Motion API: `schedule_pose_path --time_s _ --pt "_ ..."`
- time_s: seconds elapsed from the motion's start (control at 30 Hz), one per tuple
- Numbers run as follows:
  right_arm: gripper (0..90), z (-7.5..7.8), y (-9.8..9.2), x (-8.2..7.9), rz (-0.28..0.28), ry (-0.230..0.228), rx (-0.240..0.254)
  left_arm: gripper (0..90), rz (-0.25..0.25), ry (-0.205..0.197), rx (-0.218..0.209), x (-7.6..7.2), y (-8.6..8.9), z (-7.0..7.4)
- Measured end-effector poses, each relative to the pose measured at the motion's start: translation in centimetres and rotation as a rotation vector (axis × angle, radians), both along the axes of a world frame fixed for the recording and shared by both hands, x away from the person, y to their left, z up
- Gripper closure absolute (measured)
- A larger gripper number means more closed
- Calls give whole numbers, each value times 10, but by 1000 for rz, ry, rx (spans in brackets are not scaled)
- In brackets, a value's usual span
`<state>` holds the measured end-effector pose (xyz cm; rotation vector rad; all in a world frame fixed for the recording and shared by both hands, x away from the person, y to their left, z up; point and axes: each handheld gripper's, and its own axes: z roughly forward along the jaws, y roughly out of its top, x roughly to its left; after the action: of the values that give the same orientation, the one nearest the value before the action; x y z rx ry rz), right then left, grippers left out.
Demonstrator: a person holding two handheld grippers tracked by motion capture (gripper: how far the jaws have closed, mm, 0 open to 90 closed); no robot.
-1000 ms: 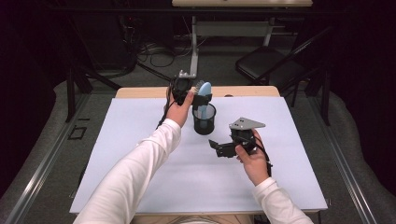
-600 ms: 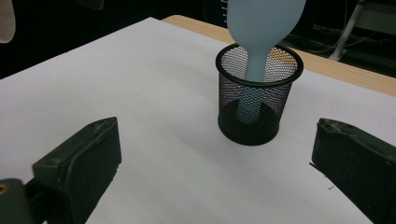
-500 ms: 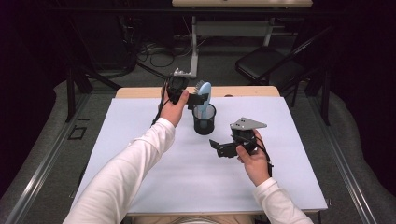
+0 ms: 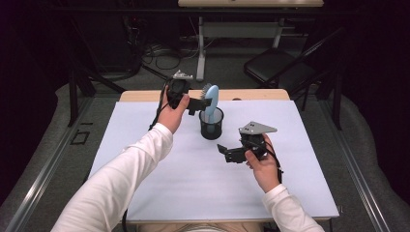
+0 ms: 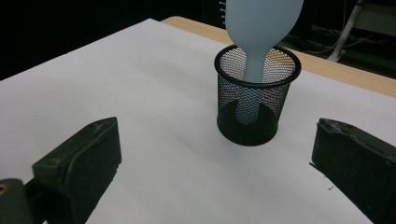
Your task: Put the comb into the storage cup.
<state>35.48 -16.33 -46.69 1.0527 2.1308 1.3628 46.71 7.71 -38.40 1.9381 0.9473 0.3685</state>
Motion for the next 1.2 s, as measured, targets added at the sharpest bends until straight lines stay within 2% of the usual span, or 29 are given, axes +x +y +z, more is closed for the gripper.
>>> schedule_pose_path --time_s 0.57,0.87,1.0,1.2 --pt "12 4 1 -1 -1 -14 -6 4 -32 4 2 -20 19 -3" --pt "12 8 3 -2 3 -19 -16 4 -22 4 2 -29 42 -1" --pt "12 10 4 -3 7 -26 -20 4 -22 5 -17 -35 53 2" --pt "12 13 4 -5 5 -27 -26 4 -17 -1 -23 -43 66 1"
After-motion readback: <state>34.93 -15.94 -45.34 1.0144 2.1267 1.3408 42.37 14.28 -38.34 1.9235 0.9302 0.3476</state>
